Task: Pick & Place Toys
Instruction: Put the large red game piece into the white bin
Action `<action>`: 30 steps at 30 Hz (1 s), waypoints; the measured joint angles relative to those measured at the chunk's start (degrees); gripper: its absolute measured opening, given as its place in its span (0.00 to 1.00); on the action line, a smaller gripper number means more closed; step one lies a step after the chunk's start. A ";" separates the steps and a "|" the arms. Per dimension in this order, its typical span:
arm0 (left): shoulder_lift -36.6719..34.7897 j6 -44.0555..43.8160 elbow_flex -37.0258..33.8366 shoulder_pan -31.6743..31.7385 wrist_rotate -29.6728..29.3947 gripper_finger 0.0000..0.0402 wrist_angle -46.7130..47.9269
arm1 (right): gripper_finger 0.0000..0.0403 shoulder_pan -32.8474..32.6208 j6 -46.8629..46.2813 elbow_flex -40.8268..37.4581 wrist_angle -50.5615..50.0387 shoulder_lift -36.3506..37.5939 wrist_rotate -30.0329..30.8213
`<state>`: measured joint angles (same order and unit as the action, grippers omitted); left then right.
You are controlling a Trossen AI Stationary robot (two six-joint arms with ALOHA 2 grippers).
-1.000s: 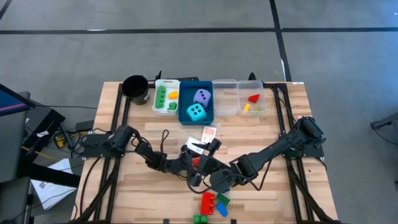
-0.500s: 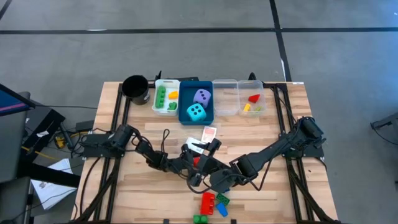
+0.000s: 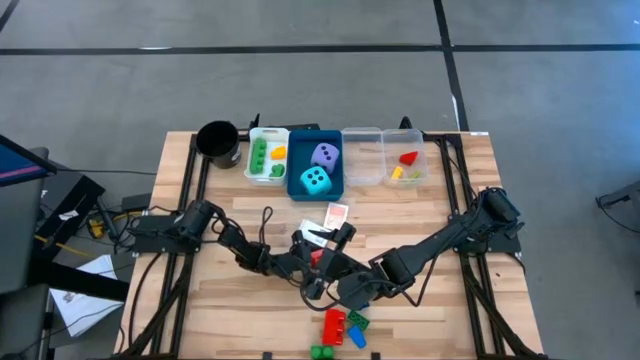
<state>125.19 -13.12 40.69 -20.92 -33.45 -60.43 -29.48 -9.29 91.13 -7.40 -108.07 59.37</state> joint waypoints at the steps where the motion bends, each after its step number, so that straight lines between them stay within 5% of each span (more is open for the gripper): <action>1: -0.21 1.30 -0.06 -0.07 0.12 0.40 -0.24 | 0.81 -0.04 -0.24 0.00 -0.01 0.00 0.00; 12: -17.78 11.71 -0.80 2.02 -0.38 0.40 13.08 | 0.81 -0.01 -0.67 0.00 -0.47 0.00 0.00; 22: -38.52 16.47 -9.82 8.64 -14.73 0.40 22.19 | 0.81 0.00 -0.84 0.00 -0.50 0.00 0.00; 30: -52.45 15.72 -21.74 21.39 -22.23 0.40 21.64 | 0.81 0.03 -0.84 0.00 -0.48 0.00 0.00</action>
<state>72.75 2.61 18.94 0.47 -55.68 -38.79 -29.45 -10.13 91.13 -7.88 -108.07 59.37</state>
